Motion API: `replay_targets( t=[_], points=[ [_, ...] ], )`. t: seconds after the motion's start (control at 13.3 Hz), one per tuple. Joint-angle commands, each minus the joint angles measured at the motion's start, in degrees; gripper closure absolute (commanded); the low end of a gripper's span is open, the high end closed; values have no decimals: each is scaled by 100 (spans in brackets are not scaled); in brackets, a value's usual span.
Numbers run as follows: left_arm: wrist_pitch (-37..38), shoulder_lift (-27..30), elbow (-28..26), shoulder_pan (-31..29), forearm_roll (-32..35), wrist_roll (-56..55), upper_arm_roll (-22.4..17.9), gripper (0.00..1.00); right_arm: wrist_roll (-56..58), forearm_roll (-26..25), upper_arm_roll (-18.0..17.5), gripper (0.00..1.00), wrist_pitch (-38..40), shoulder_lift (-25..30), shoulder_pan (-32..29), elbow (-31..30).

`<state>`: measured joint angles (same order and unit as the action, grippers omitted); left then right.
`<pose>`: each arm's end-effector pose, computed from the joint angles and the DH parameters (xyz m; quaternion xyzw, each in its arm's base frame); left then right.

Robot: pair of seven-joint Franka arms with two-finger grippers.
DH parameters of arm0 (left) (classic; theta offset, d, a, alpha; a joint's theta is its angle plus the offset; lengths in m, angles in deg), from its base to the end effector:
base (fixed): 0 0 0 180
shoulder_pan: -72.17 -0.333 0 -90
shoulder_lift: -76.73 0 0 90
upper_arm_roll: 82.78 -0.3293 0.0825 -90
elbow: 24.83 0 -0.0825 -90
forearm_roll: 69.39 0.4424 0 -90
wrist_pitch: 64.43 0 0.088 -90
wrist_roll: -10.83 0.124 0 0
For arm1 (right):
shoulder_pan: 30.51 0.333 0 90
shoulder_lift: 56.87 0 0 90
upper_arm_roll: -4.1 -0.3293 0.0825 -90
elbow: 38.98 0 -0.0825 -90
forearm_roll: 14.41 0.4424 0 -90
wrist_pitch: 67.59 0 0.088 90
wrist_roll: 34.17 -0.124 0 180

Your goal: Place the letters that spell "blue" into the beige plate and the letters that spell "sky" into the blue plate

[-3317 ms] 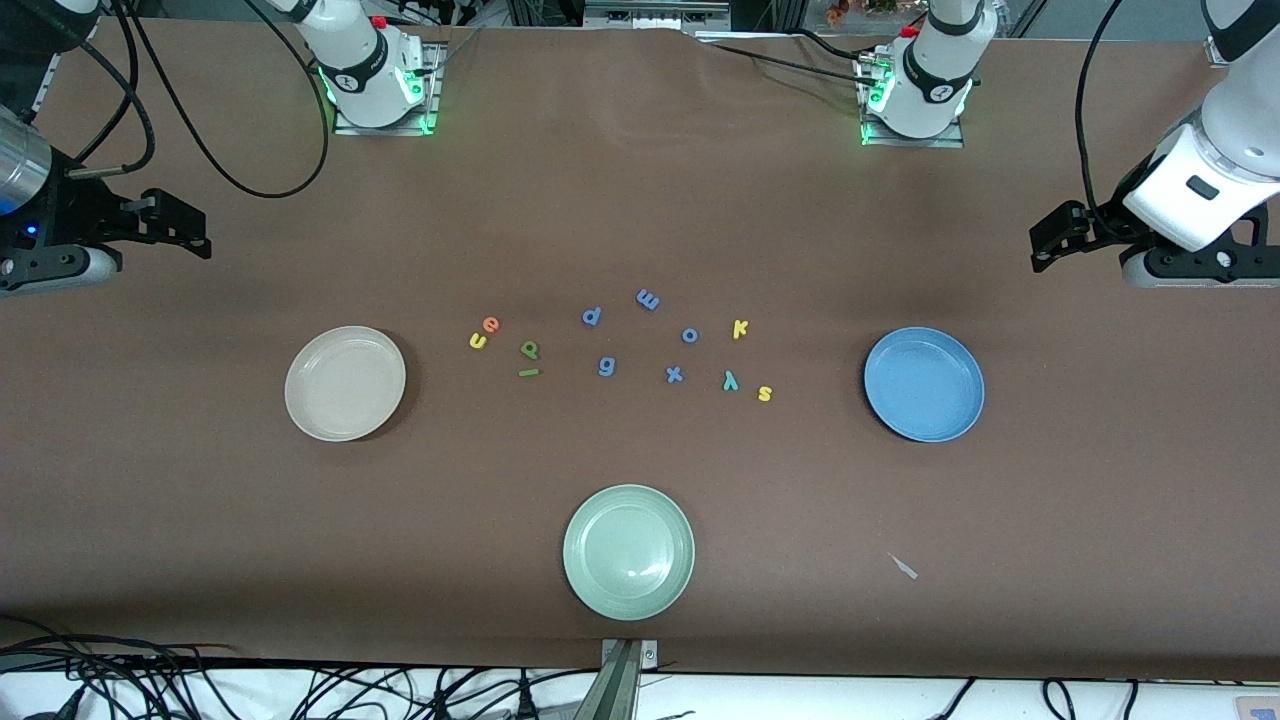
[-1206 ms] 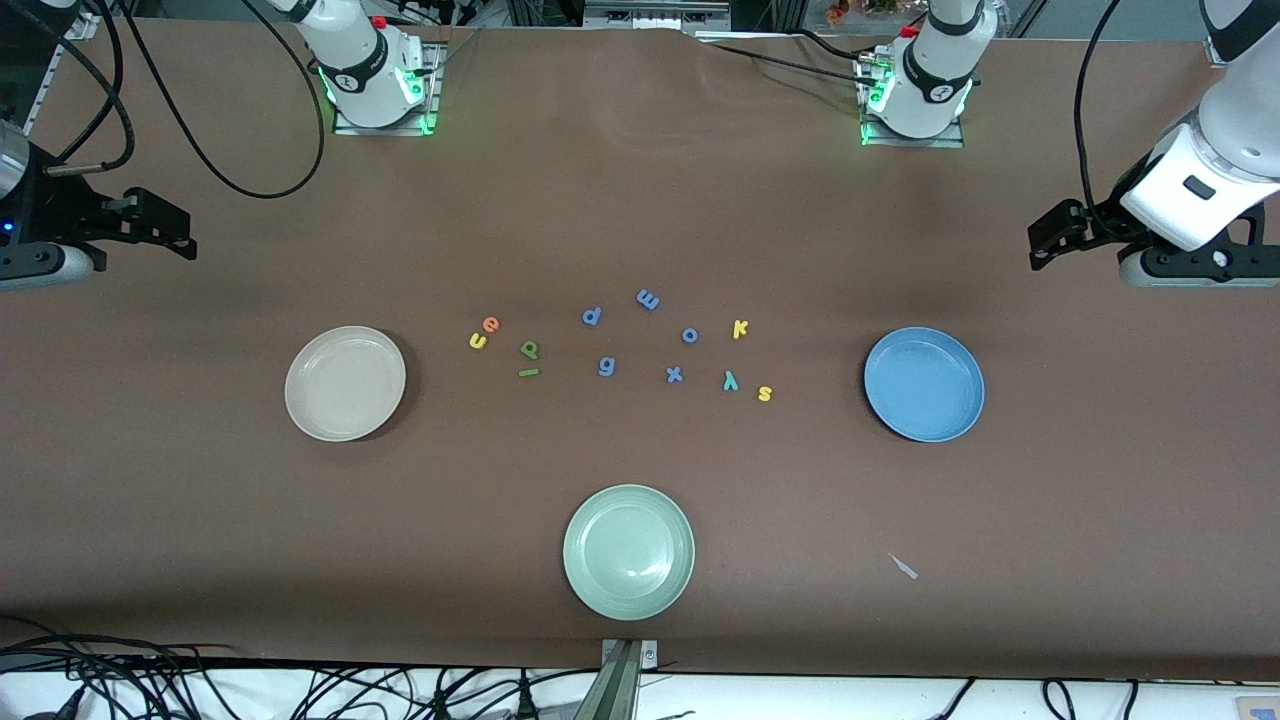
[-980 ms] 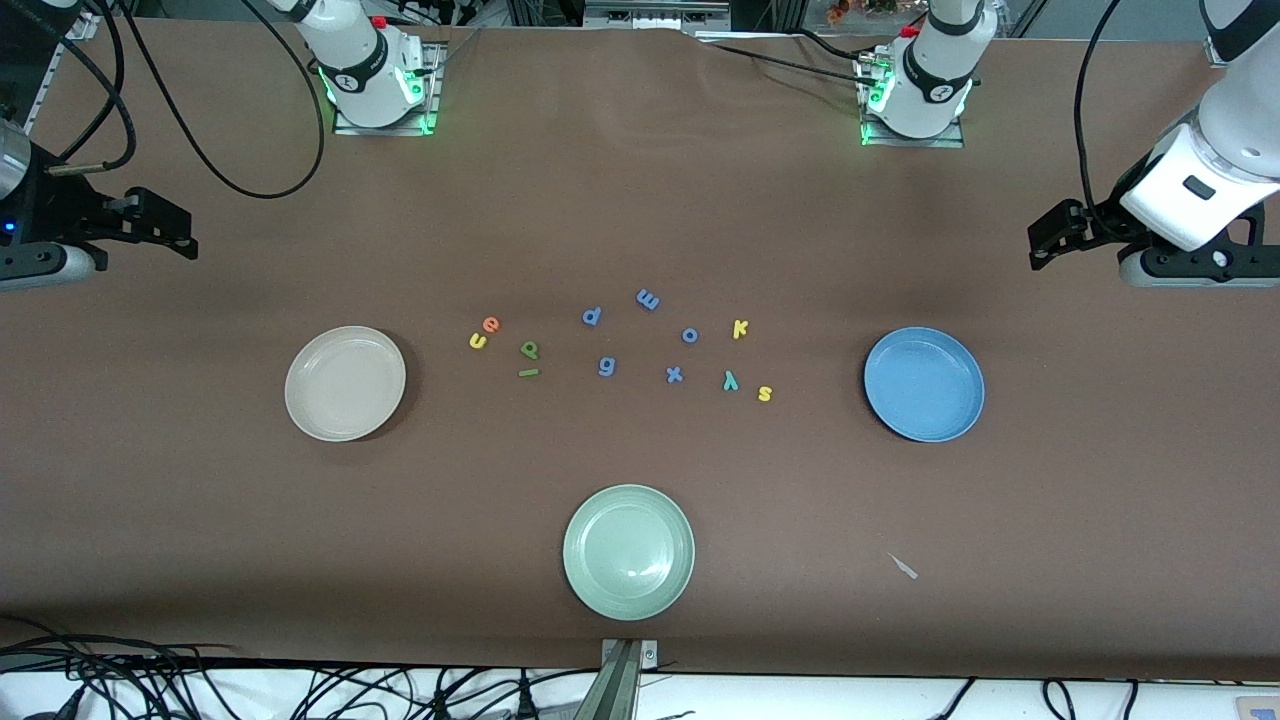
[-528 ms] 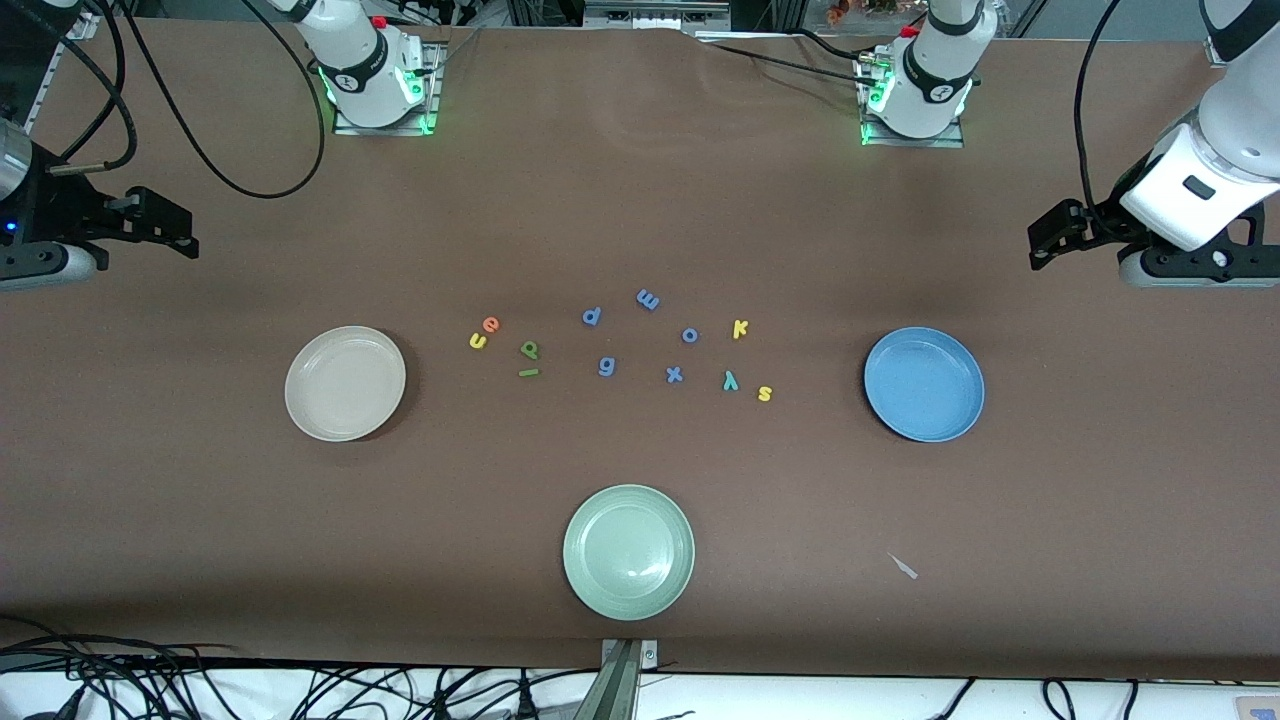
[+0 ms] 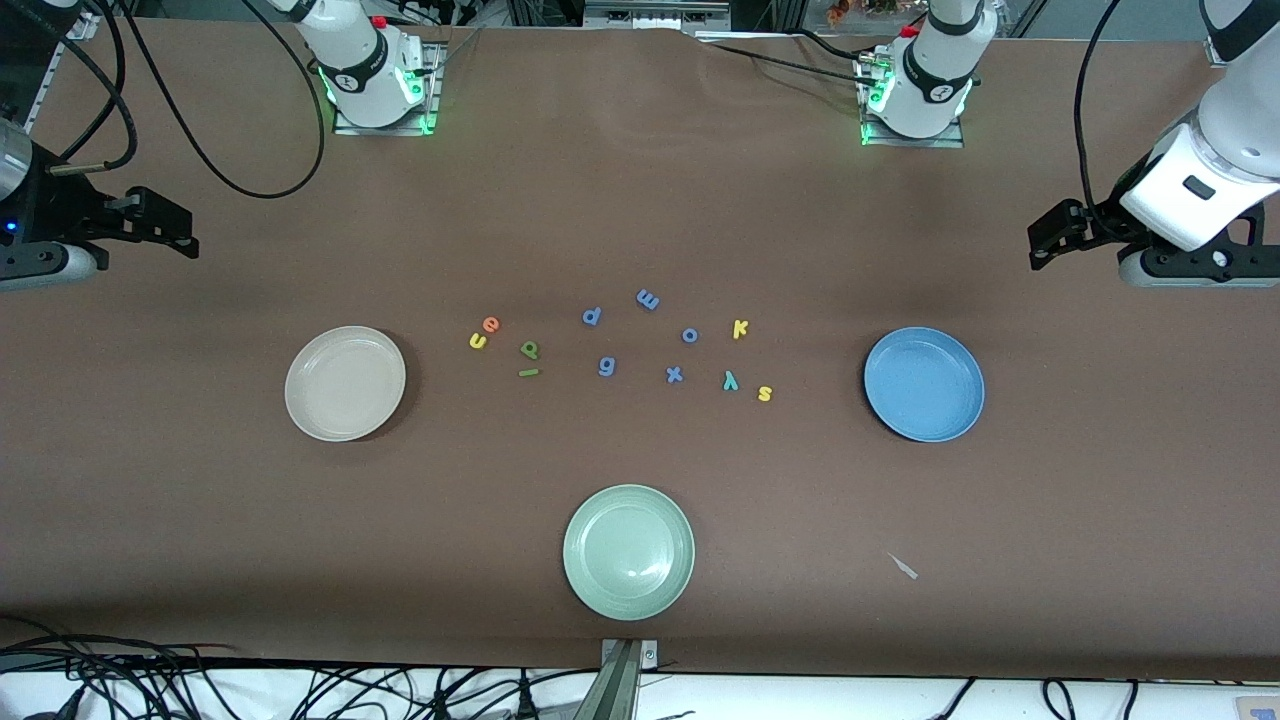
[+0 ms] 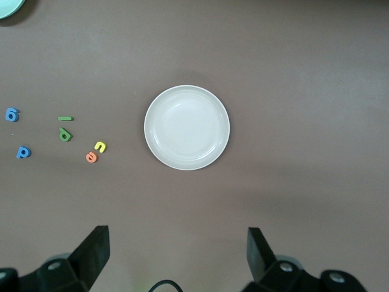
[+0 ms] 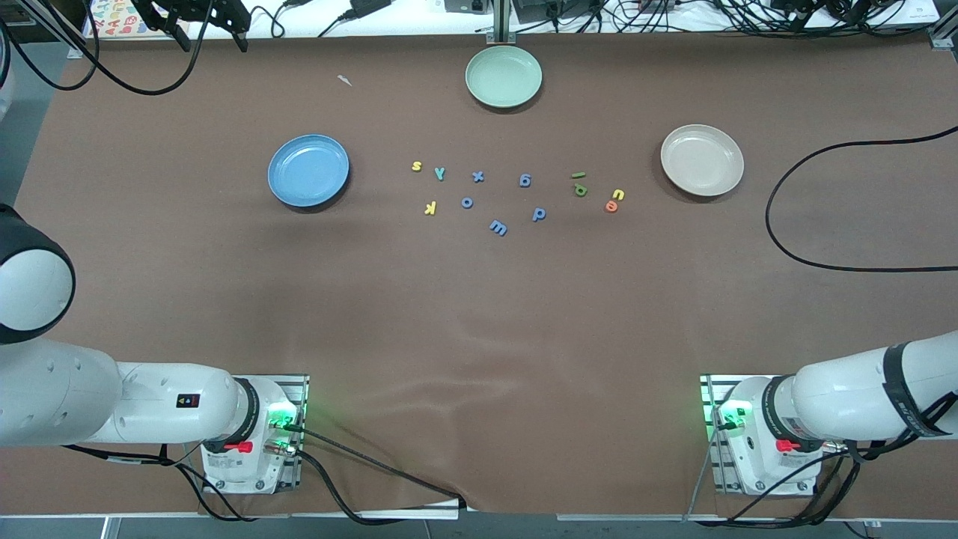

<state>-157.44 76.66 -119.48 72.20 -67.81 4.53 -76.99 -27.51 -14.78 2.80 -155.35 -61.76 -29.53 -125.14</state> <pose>0.6120 -0.0590 0.5815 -0.9998 -0.0033 0.0134 0.0152 0.6344 0.0239 0.5996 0.9965 0.0779 -0.0288 0.0012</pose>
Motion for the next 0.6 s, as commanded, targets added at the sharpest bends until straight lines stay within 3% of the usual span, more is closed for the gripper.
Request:
replay_targets(
  t=[0.0,0.53],
  points=[
    [143,-64,175,23,70,102,-7,0,37,10,-64,0,128,-12,-63,117],
    [143,-64,175,23,70,94,-7,0,37,19,-64,0,128,-3,-63,117]
  ],
)
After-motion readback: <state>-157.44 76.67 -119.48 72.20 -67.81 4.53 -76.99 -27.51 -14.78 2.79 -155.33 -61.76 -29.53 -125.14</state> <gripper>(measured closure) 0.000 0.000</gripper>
